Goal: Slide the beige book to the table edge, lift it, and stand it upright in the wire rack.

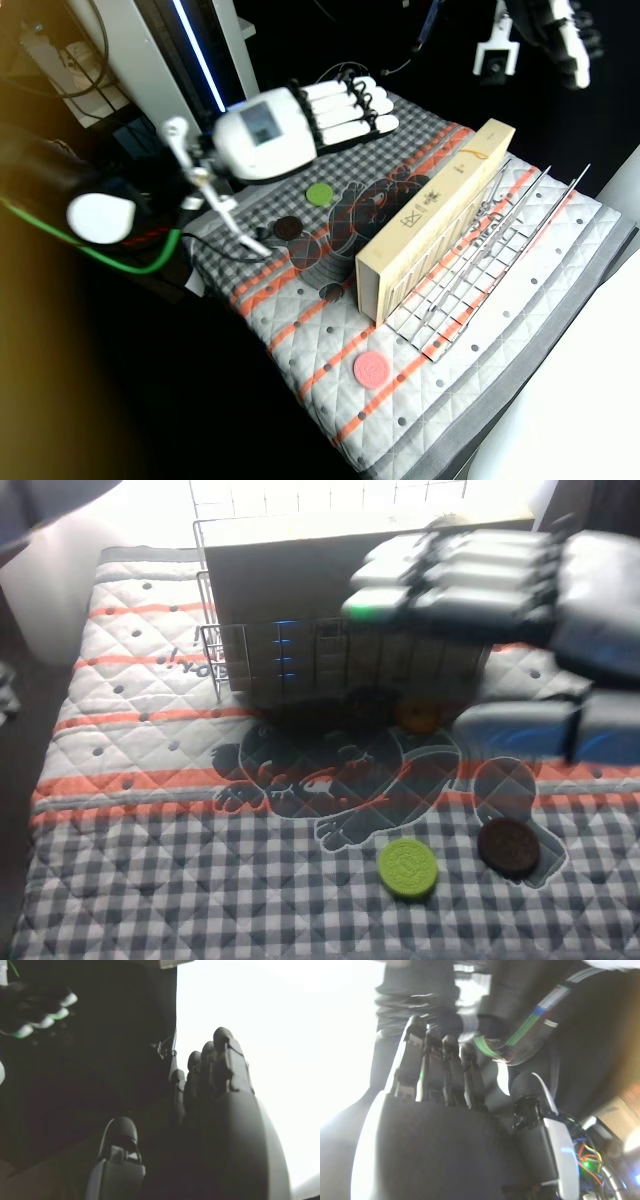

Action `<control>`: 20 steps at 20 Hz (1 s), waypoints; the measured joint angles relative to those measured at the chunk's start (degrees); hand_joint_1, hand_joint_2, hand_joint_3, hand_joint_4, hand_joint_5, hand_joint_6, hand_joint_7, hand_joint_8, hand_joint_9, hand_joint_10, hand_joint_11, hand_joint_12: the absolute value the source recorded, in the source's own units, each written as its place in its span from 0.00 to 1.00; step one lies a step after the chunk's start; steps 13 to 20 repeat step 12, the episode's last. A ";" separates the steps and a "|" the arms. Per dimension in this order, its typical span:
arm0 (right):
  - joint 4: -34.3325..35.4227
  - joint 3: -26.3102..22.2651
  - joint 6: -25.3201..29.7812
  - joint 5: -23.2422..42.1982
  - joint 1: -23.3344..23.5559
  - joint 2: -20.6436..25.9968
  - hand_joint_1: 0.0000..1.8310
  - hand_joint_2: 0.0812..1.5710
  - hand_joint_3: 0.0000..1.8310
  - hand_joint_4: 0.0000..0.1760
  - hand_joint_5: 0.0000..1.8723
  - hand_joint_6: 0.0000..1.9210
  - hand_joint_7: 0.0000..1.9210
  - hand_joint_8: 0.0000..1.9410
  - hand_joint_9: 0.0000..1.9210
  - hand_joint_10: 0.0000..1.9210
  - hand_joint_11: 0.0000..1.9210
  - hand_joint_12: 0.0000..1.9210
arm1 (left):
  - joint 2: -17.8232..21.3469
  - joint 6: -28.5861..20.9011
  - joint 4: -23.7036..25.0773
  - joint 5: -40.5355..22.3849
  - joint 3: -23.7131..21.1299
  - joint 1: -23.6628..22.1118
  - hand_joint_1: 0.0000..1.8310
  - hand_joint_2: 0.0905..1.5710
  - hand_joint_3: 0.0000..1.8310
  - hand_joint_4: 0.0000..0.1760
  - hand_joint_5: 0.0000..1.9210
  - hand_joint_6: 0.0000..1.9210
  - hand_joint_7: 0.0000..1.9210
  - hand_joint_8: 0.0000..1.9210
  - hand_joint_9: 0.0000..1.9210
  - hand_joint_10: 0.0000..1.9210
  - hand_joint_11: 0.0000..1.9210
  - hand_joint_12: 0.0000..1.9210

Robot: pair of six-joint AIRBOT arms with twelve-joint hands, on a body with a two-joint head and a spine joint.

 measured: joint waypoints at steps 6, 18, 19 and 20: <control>25.73 -5.25 -13.42 18.23 -17.09 5.31 0.19 0.84 0.00 0.00 0.19 0.00 0.19 0.00 0.16 0.00 0.14 0.01 | 2.80 3.13 -11.08 -15.85 -7.45 20.22 0.10 0.80 0.00 0.31 0.09 0.00 0.08 0.00 0.04 0.01 0.01 0.01; 37.62 -7.02 -14.64 29.83 -22.62 5.60 0.23 0.87 0.00 0.00 0.10 0.00 0.09 0.00 0.08 0.00 0.10 0.00 | 3.04 2.78 -15.87 -27.69 -10.62 28.68 0.28 0.79 0.00 0.00 0.11 0.01 0.09 0.01 0.05 0.01 0.03 0.02; 37.62 -7.02 -14.64 29.83 -22.62 5.60 0.23 0.87 0.00 0.00 0.10 0.00 0.09 0.00 0.08 0.00 0.10 0.00 | 3.04 2.78 -15.87 -27.69 -10.62 28.68 0.28 0.79 0.00 0.00 0.11 0.01 0.09 0.01 0.05 0.01 0.03 0.02; 37.62 -7.02 -14.64 29.83 -22.62 5.60 0.23 0.87 0.00 0.00 0.10 0.00 0.09 0.00 0.08 0.00 0.10 0.00 | 3.04 2.78 -15.87 -27.69 -10.62 28.68 0.28 0.79 0.00 0.00 0.11 0.01 0.09 0.01 0.05 0.01 0.03 0.02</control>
